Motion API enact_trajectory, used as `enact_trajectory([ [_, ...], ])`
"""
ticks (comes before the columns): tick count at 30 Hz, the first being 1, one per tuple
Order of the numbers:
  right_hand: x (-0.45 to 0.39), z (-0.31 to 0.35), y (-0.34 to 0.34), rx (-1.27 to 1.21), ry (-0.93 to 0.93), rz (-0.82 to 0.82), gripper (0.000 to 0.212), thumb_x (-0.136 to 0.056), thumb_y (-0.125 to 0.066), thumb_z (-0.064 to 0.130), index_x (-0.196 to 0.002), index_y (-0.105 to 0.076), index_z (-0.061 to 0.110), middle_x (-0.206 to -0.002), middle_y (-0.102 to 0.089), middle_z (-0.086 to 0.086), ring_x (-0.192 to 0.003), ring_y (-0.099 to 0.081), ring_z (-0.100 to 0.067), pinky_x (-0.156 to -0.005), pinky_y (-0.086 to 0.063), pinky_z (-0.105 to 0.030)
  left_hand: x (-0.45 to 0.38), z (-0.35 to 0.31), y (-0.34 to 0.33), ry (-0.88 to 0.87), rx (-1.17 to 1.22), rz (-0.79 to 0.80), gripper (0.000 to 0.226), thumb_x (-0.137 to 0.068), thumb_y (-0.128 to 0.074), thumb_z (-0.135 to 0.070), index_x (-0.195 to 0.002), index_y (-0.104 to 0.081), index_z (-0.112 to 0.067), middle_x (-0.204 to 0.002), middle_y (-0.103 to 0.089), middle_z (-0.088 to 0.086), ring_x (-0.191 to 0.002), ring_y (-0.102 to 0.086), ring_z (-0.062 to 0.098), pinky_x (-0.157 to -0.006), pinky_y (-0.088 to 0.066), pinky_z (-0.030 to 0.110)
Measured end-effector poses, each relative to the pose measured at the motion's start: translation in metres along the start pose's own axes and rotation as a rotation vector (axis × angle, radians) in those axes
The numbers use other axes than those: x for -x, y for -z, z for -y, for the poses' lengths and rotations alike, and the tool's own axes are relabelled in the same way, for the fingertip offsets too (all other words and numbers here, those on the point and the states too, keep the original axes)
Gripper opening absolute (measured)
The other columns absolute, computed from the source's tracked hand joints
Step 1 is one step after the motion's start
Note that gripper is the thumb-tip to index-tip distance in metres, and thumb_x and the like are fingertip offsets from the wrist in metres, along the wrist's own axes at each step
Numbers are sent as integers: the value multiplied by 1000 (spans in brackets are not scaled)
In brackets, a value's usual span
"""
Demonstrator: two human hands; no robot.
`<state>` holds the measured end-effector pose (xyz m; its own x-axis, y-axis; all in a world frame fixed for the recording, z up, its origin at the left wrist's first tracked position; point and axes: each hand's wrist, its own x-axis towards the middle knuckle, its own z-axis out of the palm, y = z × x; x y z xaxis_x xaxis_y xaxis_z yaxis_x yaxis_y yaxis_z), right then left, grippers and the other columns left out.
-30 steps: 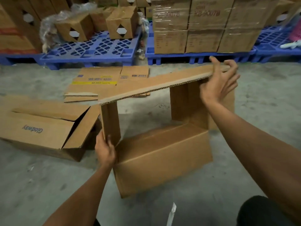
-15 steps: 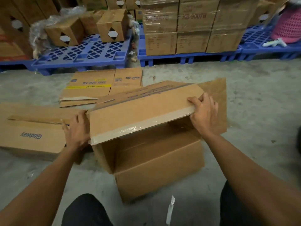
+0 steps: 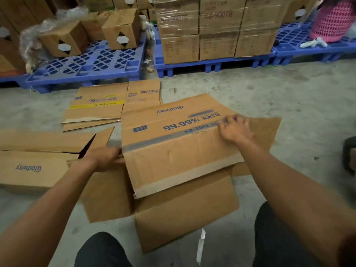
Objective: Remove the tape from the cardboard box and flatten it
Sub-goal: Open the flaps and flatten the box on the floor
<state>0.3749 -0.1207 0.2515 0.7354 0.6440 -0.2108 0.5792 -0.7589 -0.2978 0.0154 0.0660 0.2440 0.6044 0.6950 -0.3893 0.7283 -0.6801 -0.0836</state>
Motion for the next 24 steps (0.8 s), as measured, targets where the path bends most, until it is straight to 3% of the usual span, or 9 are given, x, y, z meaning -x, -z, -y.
enact_trajectory([
  [1,1,-7,-14,36,-97,39,54,-99,-28,49,-149,-31,28,-158,-20,-10,-145,-13,-36,-112,-22,-61,1,-9,0,7,16,43,35,-100,-41,-50,-116,-52,-21,-118,-62,5,-102,-59,23,-85,-47,34],
  [3,8,-24,-36,125,-223,-12,54,-95,-27,51,-141,-39,26,-148,-31,-15,-137,-24,-40,-107,-25,-59,-2,-25,-10,50,74,60,31,-104,-35,-38,-122,-47,-16,-123,-61,10,-109,-59,28,-89,-47,36],
  [7,6,-50,-41,102,-168,-163,53,-91,-37,56,-133,-48,26,-136,-41,-14,-126,-39,-37,-106,-21,-48,-10,-37,-47,192,213,-157,30,-100,-34,-28,-127,-45,-18,-108,-65,13,-92,-64,33,-80,-55,47],
  [13,11,-44,-58,129,-133,-123,55,-88,-39,57,-134,-43,29,-129,-42,-14,-113,-49,-38,-99,-25,-46,0,-33,-83,302,663,-183,45,-105,-31,-32,-150,-34,-25,-135,-56,23,-118,-54,44,-97,-44,52],
  [17,18,-48,-62,188,-160,-137,51,-90,-32,55,-135,-43,31,-125,-48,-17,-111,-51,-38,-96,-25,-46,14,-6,-87,162,757,-181,41,-106,-35,-25,-146,-42,-23,-142,-53,12,-131,-48,35,-104,-40,45],
  [20,18,-47,-60,180,-202,-187,47,-93,-31,48,-131,-48,26,-122,-52,-17,-113,-50,-34,-100,-22,-47,24,-2,-79,137,982,-20,35,-105,-38,-24,-131,-50,-44,-135,-58,2,-126,-51,26,-102,-44,41],
  [22,17,-45,-65,193,-202,-202,46,-93,-32,45,-129,-49,22,-121,-51,-16,-115,-48,-31,-100,-23,-46,28,1,-76,144,1233,190,43,-105,-39,-20,-120,-57,-57,-130,-62,-1,-121,-56,26,-102,-45,50],
  [24,15,-45,-74,152,-164,-240,48,-92,-33,41,-132,-48,18,-127,-48,-16,-121,-44,-31,-105,-24,-47,28,-3,-67,151,1442,197,45,-101,-39,-17,-129,-57,-48,-139,-57,7,-127,-51,34,-108,-36,59],
])
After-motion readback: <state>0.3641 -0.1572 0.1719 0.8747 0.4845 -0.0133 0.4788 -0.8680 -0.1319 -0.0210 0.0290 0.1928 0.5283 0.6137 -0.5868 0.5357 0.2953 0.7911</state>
